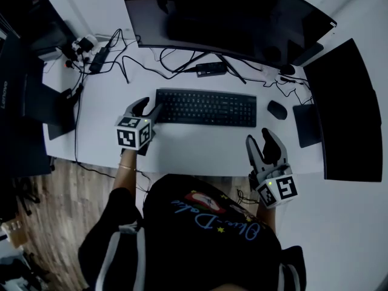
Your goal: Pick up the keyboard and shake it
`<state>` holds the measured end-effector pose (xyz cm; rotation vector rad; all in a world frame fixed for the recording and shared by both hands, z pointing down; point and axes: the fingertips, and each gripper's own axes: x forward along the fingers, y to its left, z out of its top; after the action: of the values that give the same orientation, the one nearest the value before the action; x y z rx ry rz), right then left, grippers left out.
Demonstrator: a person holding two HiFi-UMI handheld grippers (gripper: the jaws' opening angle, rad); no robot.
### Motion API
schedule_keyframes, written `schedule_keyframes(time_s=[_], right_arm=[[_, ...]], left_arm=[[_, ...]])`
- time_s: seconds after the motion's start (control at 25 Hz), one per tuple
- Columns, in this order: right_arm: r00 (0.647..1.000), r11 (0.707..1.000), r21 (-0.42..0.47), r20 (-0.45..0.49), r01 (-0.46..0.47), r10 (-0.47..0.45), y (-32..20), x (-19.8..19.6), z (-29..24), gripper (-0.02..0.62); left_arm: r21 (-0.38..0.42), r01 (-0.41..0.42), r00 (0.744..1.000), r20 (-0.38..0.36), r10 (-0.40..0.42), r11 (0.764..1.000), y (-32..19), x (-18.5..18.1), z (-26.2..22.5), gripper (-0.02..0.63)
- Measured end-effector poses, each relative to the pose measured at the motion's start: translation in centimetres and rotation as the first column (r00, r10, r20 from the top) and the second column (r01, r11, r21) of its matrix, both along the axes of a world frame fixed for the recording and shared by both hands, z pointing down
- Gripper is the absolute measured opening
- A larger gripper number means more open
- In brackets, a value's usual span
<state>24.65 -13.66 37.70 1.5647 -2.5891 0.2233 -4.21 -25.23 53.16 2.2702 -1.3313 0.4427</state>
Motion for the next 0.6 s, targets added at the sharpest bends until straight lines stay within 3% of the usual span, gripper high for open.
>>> schedule_keyframes(time_s=[0.32,0.6], right_arm=[[1.0,0.999,-0.029,-0.008,-0.015,0.015,-1.4,-0.3,1.1,0.166],[0.998,0.995,-0.08,-0.021,-0.057,0.055,-2.6,1.0,2.6,0.167]], left_arm=[[-0.172,-0.006,0.999,-0.04,-0.001,0.985,-3.2,-0.2,5.5,0.219],[-0.289,0.046,0.993,-0.091,-0.075,0.956,-4.4,-0.8,8.3,0.23]])
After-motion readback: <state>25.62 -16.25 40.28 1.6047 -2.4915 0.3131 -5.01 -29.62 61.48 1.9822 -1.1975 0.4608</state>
